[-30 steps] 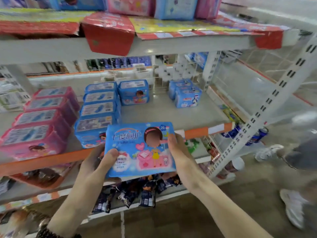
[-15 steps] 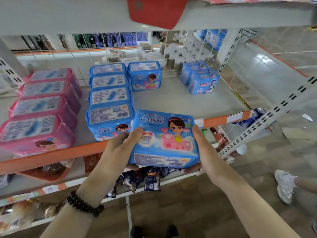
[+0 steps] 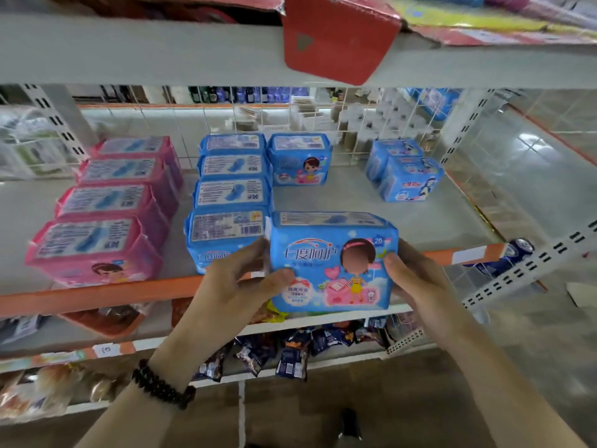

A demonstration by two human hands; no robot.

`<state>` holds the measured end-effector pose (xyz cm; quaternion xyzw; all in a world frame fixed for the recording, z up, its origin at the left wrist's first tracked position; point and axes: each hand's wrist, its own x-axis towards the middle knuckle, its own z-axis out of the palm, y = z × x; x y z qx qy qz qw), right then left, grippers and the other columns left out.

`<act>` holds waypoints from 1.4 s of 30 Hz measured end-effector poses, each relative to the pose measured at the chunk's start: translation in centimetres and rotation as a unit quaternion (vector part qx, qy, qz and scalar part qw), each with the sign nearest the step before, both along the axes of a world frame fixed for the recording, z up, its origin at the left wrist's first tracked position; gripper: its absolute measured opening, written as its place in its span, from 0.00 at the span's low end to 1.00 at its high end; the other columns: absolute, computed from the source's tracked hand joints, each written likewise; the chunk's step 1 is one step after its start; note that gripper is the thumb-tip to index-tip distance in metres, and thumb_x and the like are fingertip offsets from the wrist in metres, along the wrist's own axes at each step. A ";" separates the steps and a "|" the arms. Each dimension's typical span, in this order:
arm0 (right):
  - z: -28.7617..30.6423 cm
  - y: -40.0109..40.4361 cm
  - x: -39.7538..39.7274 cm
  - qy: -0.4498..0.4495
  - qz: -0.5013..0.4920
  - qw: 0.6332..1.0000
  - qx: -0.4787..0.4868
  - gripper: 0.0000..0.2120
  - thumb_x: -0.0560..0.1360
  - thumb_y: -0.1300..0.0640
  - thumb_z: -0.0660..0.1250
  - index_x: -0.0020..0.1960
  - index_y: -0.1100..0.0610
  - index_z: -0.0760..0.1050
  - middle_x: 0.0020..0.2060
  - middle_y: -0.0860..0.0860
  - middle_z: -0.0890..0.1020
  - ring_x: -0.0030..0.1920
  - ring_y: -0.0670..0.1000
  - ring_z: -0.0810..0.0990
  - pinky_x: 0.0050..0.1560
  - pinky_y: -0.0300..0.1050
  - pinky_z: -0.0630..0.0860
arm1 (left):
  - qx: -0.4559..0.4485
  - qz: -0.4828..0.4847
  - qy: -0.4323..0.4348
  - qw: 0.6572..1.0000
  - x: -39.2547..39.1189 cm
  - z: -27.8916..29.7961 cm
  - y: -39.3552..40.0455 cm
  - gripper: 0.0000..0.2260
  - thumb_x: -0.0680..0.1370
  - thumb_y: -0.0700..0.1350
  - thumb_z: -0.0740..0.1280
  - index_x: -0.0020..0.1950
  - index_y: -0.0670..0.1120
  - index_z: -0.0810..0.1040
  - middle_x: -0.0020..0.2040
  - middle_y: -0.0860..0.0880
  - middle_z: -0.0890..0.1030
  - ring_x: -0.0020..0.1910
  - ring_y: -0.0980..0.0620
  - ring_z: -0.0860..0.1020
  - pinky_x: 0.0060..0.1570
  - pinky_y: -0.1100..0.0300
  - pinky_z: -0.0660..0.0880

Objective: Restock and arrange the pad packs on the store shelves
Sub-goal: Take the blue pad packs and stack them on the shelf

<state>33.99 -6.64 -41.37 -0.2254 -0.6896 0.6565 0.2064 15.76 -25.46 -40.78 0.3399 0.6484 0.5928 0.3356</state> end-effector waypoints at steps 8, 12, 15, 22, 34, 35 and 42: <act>0.7 4.7 0.9 -0.023 0.054 0.998 0.006 0.15 0.82 0.59 0.55 0.65 0.51 0.73 0.53 0.37 0.85 0.57 0.38 0.81 0.52 0.29 0.75 | -0.098 0.051 0.145 0.983 2.7 0.1 4.3 0.17 0.74 0.52 0.74 0.60 0.61 0.77 0.53 0.68 0.82 0.55 0.67 0.80 0.55 0.57 0.81; 0.0 7.8 0.7 -0.041 0.077 0.996 0.028 0.25 0.80 0.56 0.66 0.76 0.53 0.65 0.63 0.46 0.81 0.63 0.48 0.80 0.59 0.44 0.79 | -0.119 0.040 0.178 0.976 2.4 -0.5 6.9 0.16 0.74 0.52 0.75 0.57 0.67 0.76 0.51 0.71 0.82 0.55 0.67 0.80 0.61 0.55 0.78; -1.0 10.2 -0.1 -0.051 0.072 0.995 0.037 0.34 0.76 0.59 0.71 0.77 0.46 0.61 0.64 0.43 0.81 0.63 0.50 0.80 0.61 0.50 0.79 | -0.143 0.037 0.186 0.971 1.9 -0.5 8.5 0.15 0.74 0.53 0.75 0.52 0.70 0.74 0.52 0.70 0.81 0.61 0.61 0.78 0.64 0.54 0.74; -3.3 13.4 -3.1 -0.057 0.071 0.991 0.099 0.41 0.71 0.67 0.76 0.75 0.44 0.64 0.62 0.43 0.80 0.66 0.42 0.75 0.58 0.46 0.81 | -0.205 0.033 0.282 0.937 -1.6 -0.7 11.7 0.22 0.73 0.57 0.74 0.66 0.59 0.74 0.59 0.55 0.76 0.56 0.55 0.78 0.58 0.49 0.78; -5.3 16.2 -11.7 -0.047 0.096 0.984 0.144 0.34 0.75 0.72 0.69 0.73 0.49 0.61 0.61 0.39 0.74 0.63 0.32 0.72 0.52 0.32 0.78 | -0.344 0.022 0.569 0.746 -9.6 -1.1 16.3 0.35 0.73 0.68 0.65 0.68 0.44 0.67 0.49 0.48 0.80 0.51 0.44 0.76 0.62 0.45 0.69; -5.6 16.5 -12.2 -0.048 0.097 0.983 0.148 0.35 0.75 0.72 0.69 0.74 0.49 0.60 0.61 0.39 0.74 0.64 0.33 0.72 0.52 0.32 0.78 | -0.348 0.024 0.576 0.739 -10.1 -1.4 16.6 0.33 0.72 0.69 0.65 0.65 0.45 0.69 0.51 0.48 0.80 0.53 0.44 0.75 0.64 0.43 0.67; -8.8 17.9 -14.4 -0.049 0.095 0.984 0.142 0.38 0.75 0.69 0.71 0.78 0.55 0.58 0.69 0.52 0.72 0.73 0.50 0.68 0.60 0.46 0.80 | -0.370 0.015 0.622 0.690 -12.0 -3.2 18.2 0.37 0.71 0.70 0.66 0.67 0.43 0.72 0.61 0.44 0.79 0.67 0.41 0.70 0.73 0.42 0.55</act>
